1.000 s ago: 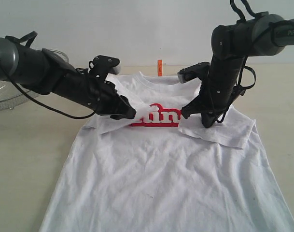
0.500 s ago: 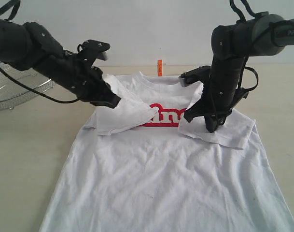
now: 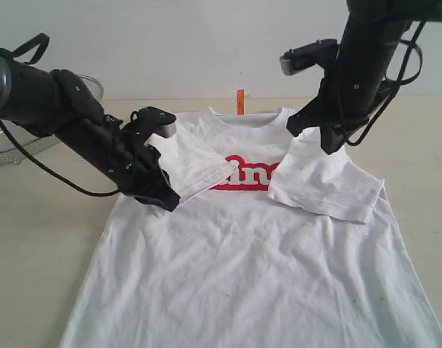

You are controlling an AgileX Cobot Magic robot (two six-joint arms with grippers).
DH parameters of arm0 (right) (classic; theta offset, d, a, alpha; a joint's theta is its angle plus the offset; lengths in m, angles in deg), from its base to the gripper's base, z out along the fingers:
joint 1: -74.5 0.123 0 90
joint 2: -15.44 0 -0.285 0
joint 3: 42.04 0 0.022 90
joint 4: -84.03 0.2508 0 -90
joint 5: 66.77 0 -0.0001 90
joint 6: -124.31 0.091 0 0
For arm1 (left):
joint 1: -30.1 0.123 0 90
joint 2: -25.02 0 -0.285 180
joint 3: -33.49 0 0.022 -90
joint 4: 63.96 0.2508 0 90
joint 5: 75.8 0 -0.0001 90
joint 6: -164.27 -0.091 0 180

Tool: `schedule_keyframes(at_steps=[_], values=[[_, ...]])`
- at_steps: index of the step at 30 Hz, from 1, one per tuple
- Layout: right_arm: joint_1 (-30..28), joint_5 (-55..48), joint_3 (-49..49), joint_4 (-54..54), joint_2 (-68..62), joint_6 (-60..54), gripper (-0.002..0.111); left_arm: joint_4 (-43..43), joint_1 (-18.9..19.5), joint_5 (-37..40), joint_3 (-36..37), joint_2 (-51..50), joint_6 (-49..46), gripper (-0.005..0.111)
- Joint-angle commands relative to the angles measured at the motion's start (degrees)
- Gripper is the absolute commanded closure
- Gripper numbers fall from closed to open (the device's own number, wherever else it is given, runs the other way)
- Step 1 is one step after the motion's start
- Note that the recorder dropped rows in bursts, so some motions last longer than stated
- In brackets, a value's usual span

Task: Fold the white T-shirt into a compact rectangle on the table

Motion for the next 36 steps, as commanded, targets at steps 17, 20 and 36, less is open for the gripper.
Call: schedule_keyframes(at_steps=[17, 20, 36], values=[[-0.13, -1.73, -37.85, -4.67, 39.68, 18.40, 0.108, 13.61, -2.45, -7.85, 26.16, 27.37, 35.69, 0.102], [-0.13, -1.43, -47.87, -7.41, 43.58, 21.50, 0.108, 13.61, -2.45, -11.51, 32.70, 29.07, 39.27, 0.102], [-0.13, 4.05, -61.88, 6.08, 42.38, 26.71, 0.053, 11.10, -2.45, -16.04, 44.71, 29.64, 39.10, 0.102]])
